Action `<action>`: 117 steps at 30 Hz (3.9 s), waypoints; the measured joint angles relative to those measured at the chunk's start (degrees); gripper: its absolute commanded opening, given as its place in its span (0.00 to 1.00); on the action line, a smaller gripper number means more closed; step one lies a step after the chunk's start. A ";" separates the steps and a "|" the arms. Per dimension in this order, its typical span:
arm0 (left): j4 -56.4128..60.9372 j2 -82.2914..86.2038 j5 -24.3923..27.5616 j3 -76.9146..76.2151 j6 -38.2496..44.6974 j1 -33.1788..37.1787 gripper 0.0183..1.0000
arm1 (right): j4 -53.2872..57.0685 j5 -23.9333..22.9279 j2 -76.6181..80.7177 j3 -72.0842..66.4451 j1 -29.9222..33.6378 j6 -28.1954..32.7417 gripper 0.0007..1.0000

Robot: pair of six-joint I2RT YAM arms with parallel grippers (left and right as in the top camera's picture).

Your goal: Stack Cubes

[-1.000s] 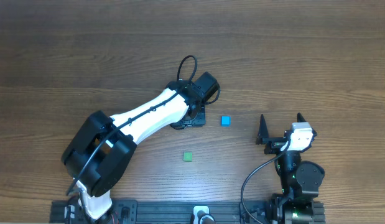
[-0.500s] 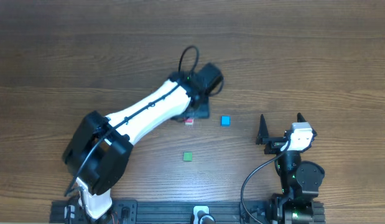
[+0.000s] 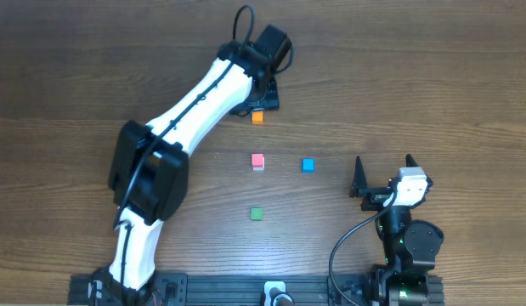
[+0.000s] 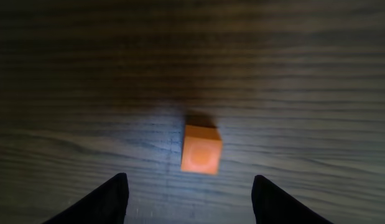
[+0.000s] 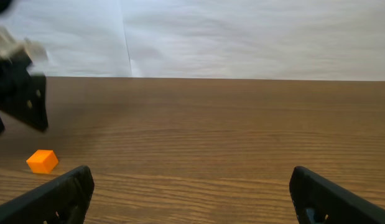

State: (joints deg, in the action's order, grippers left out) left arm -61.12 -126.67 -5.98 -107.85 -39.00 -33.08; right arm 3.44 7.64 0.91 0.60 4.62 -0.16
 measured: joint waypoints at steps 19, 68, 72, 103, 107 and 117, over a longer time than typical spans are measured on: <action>2.32 -4.52 1.05 0.00 1.62 -1.49 0.60 | 0.00 0.00 0.00 0.00 0.00 0.00 0.99; -8.63 9.31 2.56 1.03 -2.25 -5.16 0.15 | 0.00 0.00 0.00 0.00 0.00 -0.02 0.99; -8.55 16.92 2.27 5.49 -5.09 -8.72 0.14 | 0.00 0.00 -0.02 0.00 0.00 0.00 0.99; -1.11 18.08 2.34 22.27 -11.61 -10.49 0.14 | 0.00 0.00 0.00 0.00 0.00 0.02 0.99; -1.03 17.14 2.58 22.27 -11.61 -10.49 0.14 | 0.00 0.00 0.00 0.00 0.00 0.02 0.99; -0.61 15.12 2.78 22.27 -11.61 -10.49 0.14 | 0.00 0.00 0.00 0.00 0.00 0.02 0.99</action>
State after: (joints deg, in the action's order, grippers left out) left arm -61.73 -111.55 -3.20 -85.58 -50.61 -43.57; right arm 3.44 7.64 0.91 0.60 4.62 -0.14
